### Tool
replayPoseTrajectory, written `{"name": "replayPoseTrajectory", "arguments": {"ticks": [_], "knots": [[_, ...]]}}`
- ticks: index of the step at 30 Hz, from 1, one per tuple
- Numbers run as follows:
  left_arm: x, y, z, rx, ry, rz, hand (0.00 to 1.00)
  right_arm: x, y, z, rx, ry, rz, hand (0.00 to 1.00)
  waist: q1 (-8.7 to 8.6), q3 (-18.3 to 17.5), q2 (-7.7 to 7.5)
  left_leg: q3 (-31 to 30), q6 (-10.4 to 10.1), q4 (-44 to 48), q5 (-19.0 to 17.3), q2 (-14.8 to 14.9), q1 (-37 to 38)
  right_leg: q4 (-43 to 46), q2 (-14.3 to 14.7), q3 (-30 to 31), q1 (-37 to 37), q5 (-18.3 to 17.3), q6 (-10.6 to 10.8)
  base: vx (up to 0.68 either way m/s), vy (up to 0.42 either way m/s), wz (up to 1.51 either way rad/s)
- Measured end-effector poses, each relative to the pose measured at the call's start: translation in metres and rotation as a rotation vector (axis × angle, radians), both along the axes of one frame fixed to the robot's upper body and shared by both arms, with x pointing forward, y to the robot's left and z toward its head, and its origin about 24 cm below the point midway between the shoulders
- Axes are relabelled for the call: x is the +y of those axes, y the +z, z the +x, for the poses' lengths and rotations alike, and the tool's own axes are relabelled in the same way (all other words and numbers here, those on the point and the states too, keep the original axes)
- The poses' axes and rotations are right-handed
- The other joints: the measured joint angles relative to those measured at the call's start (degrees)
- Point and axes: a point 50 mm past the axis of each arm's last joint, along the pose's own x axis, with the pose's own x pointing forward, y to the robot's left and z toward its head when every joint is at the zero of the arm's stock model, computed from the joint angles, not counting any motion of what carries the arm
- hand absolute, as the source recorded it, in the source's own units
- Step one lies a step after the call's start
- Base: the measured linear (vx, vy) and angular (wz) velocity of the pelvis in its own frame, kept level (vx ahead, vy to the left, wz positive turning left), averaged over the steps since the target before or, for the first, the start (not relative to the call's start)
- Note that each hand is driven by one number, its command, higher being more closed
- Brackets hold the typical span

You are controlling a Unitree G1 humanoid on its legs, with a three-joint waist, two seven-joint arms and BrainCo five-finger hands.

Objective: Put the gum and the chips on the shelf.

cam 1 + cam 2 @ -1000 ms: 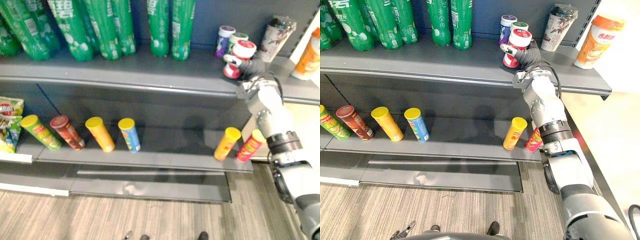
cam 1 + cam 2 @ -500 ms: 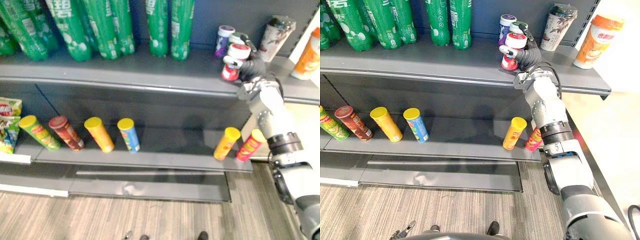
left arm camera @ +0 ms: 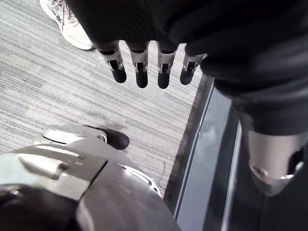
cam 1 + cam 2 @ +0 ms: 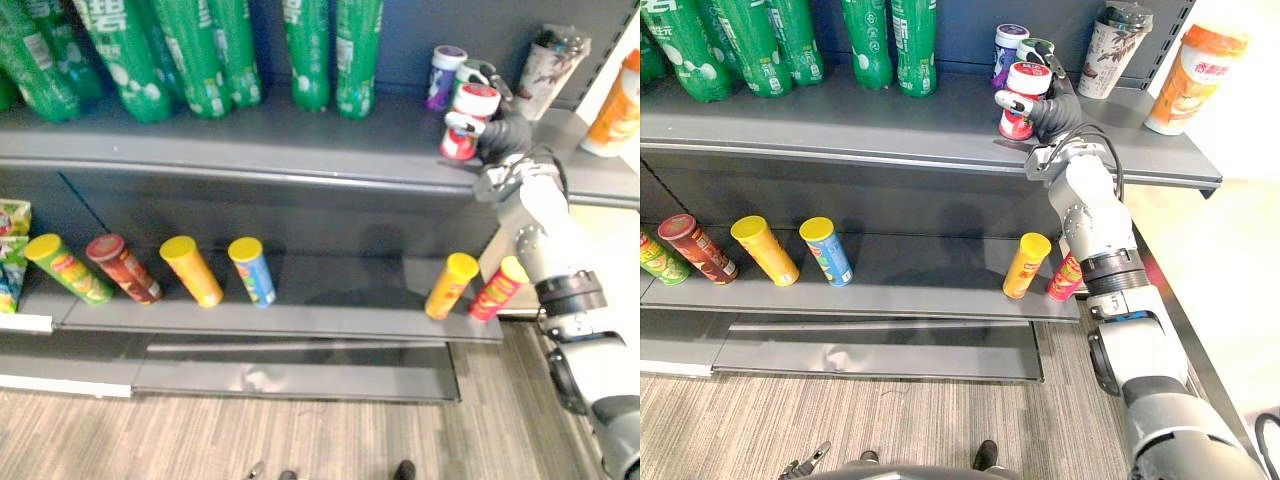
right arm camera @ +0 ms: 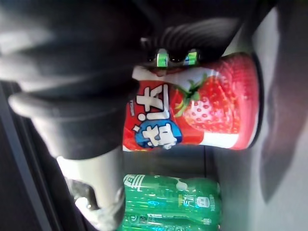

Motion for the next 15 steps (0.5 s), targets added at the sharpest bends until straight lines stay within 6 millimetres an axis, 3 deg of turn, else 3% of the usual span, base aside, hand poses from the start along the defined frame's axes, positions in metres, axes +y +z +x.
{"name": "replayPoseTrajectory", "arguments": {"ticks": [5,8,11,15], "knots": [[0.001,0.0,-0.001,0.002,0.008,0.001,0.0,0.006,0.004,-0.003,-0.018,0.024,0.003,0.0,-0.76,0.04,-0.07,0.01,0.02,0.11,0.03,0.17,0.09,0.01,0.19,0.0,-0.17,0.05,-0.04,0.01,0.0,0.0],[0.001,0.0,-0.001,0.002,0.014,0.001,0.0,0.011,0.017,-0.011,-0.076,0.051,0.005,0.0,-0.93,0.03,-0.09,0.21,0.01,0.15,0.03,0.39,0.19,0.01,0.44,0.19,-0.18,0.13,0.02,0.01,0.0,-0.01],[0.001,0.0,-0.002,0.002,0.016,0.001,0.0,0.014,0.04,-0.024,-0.173,0.076,-0.007,0.0,-0.97,0.02,-0.13,0.39,0.0,0.15,0.02,0.58,0.3,0.01,0.69,0.38,-0.21,0.14,0.03,0.02,0.001,-0.03],[0.001,0.0,-0.002,0.001,0.017,0.002,0.0,0.012,0.084,-0.04,-0.329,0.062,-0.041,0.0,-1.16,0.0,-0.15,0.83,-0.02,0.12,0.0,0.77,0.61,0.0,0.94,0.77,-0.21,0.15,0.02,0.01,0.002,-0.06]]}}
